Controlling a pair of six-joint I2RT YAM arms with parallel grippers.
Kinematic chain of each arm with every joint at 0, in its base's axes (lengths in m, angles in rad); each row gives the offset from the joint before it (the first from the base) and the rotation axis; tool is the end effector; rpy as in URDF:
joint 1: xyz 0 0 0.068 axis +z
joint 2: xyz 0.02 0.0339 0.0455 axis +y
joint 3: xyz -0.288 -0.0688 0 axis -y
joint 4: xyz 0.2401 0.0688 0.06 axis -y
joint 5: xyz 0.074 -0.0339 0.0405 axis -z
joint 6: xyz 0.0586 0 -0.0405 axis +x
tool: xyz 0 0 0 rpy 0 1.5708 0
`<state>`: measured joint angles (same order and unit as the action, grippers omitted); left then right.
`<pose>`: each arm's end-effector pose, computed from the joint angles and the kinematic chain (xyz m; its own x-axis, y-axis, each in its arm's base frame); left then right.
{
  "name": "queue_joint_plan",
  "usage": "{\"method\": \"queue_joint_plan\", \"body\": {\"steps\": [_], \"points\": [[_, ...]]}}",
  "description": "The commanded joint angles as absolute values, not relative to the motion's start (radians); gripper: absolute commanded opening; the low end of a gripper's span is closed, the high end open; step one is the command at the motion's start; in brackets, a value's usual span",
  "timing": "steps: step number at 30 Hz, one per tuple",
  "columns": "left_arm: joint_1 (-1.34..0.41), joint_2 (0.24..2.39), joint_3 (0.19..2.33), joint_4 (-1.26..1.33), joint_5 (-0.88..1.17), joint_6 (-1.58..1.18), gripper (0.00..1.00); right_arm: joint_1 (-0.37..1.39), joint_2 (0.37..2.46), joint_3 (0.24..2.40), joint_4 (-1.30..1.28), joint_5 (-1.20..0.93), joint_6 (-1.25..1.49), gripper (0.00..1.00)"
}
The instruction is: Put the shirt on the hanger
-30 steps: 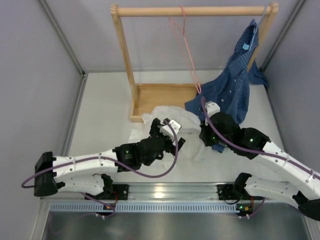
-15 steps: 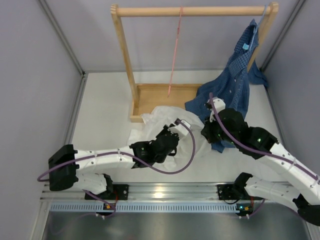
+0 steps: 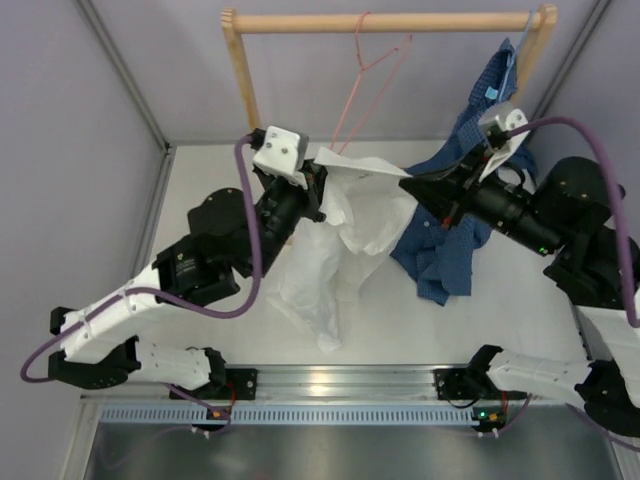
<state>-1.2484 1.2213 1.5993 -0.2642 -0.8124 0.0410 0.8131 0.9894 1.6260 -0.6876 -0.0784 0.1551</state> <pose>0.1151 -0.2103 0.5414 0.0533 -0.0706 -0.9961 0.4220 0.9057 -0.0416 0.1008 0.1132 0.5384 -0.1548 0.0605 -0.9861 -0.7632 0.6265 0.1582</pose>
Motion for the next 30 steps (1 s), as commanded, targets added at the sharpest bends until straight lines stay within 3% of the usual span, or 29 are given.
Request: {"method": "queue_joint_plan", "body": {"steps": [1, 3, 7, 10, 12, 16, 21, 24, 25, 30], "points": [[-1.244, 1.267, 1.713, -0.403, -0.729, 0.069, 0.0, 0.805, 1.048, 1.762, -0.718, -0.087, 0.09, 0.0], [-1.241, 1.279, 1.671, -0.44, -0.693, 0.01, 0.0, 0.805, 1.032, 1.723, -0.727, -0.026, 0.123, 0.0], [-1.133, 1.223, 1.341, -0.515, -0.533, -0.207, 0.0, 0.805, 0.936, 1.414, -0.729, 0.152, 0.213, 0.0], [-1.054, 1.181, 1.142, -0.5, -0.302, -0.33, 0.0, 0.805, 0.847, 1.164, -0.694, 0.121, 0.291, 0.0], [-1.019, 1.174, 0.991, -0.457, -0.259, -0.383, 0.0, 0.804, 0.767, 1.036, -0.629, 0.086, 0.31, 0.01], [-1.014, 1.167, 0.893, -0.414, -0.222, -0.431, 0.0, 0.804, 0.71, 0.815, -0.494, 0.037, 0.31, 0.14], [-1.011, 1.169, 0.888, -0.411, -0.239, -0.462, 0.0, 0.804, 0.79, 0.747, -0.448, -0.052, 0.308, 0.34], [-1.008, 1.181, 0.897, -0.411, -0.215, -0.479, 0.0, 0.804, 0.821, 0.727, -0.414, -0.095, 0.295, 0.57], [-1.008, 1.186, 0.905, -0.411, -0.206, -0.483, 0.0, 0.804, 0.83, 0.727, -0.408, -0.118, 0.285, 0.71], [-1.008, 1.203, 0.934, -0.411, -0.173, -0.483, 0.0, 0.808, 0.87, 0.716, -0.362, -0.118, 0.229, 0.77]]}}
